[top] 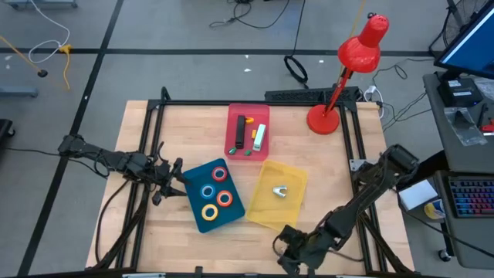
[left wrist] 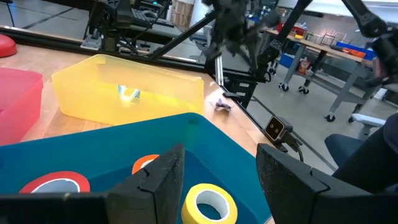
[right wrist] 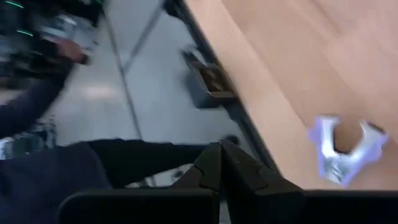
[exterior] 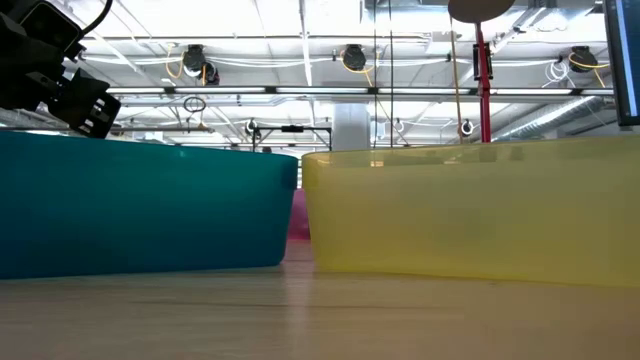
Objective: Pick and place Stapler, Stapler remover, tape
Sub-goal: Put the violet staple remover into the yellow bin
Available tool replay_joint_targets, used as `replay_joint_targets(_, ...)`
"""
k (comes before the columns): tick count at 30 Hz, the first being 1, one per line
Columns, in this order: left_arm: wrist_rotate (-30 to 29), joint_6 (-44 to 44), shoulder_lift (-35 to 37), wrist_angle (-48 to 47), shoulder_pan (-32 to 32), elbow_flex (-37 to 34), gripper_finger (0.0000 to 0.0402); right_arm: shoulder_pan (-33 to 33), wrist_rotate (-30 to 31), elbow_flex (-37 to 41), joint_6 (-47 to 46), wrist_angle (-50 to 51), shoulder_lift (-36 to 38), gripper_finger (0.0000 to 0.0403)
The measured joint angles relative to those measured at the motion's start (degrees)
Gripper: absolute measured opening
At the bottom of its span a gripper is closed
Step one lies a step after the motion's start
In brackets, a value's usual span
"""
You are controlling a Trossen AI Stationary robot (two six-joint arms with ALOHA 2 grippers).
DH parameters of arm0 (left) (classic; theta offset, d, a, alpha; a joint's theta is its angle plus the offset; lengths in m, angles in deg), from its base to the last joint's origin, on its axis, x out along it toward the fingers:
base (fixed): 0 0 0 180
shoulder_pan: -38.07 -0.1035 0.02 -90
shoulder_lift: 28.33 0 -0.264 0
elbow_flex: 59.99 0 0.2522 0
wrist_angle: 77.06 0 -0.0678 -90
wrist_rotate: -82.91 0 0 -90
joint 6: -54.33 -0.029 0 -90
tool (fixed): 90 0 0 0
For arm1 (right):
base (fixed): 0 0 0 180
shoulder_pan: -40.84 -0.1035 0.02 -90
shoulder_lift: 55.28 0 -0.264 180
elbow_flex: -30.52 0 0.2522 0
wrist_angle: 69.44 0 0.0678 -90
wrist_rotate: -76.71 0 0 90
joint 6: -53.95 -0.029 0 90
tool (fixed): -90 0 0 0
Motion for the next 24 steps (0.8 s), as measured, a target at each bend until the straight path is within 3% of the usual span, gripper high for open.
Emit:
replay_joint_targets(4,0.0,0.0,0.0,0.0,0.0,0.0,0.0198,0.86,3.45,-0.04,2.15,2.92,4.67,0.0)
replay_joint_targets(8,0.0,0.07,0.01,-0.05,0.0,0.0,0.0198,0.96,3.09,-0.09,0.73,9.1,6.82,0.0)
replay_joint_targets(16,0.0,-0.04,0.01,-0.12,0.0,0.0,0.0198,-0.61,-6.94,-0.09,-7.31,16.56,6.65,0.0)
replay_joint_targets(24,0.0,-0.02,0.0,-0.08,-0.01,0.0,0.0198,-1.51,-6.88,-0.08,-11.01,18.6,6.7,0.0016)
